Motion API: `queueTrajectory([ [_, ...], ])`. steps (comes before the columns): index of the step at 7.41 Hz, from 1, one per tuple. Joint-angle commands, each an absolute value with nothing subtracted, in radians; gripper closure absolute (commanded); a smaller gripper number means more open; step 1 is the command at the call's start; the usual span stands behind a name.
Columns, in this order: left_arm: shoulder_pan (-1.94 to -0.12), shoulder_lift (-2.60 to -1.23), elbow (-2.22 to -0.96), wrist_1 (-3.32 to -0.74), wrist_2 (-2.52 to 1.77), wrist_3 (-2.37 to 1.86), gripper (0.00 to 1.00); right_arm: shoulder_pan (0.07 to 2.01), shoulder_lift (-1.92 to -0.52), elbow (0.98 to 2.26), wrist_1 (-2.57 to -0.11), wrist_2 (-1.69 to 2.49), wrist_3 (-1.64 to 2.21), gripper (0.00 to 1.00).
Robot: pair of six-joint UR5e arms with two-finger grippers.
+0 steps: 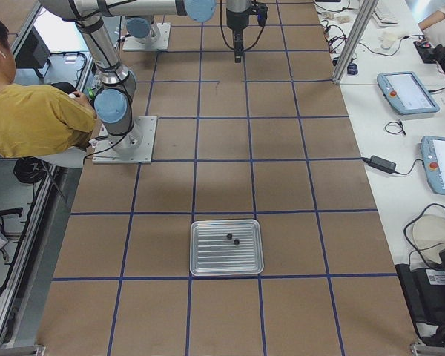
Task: Place bearing gear from tray to pile
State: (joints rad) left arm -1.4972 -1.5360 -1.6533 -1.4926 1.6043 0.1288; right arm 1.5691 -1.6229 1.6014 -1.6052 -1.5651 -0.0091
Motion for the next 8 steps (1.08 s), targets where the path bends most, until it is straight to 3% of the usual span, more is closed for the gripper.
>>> queueTrajectory([
  [1,-1.497,-1.537,-1.654,-1.493,1.603,0.129,0.0,1.562,-1.624,1.601,-1.63,-1.568,-0.015,0.0],
  [3,-1.496,-1.537,-1.654,-1.493,1.605,0.129,0.0,1.517,-1.621,1.6,-1.669,-1.574,-0.157,0.0],
  [6,-1.496,-1.537,-1.654,-1.493,1.605,0.129,0.0,1.097,-1.611,1.594,-1.712,-1.598,-0.618,0.0],
  [8,-1.496,-1.539,-1.654,-1.493,1.605,0.129,0.0,0.848,-1.448,1.597,-1.815,-1.585,-0.757,0.0],
])
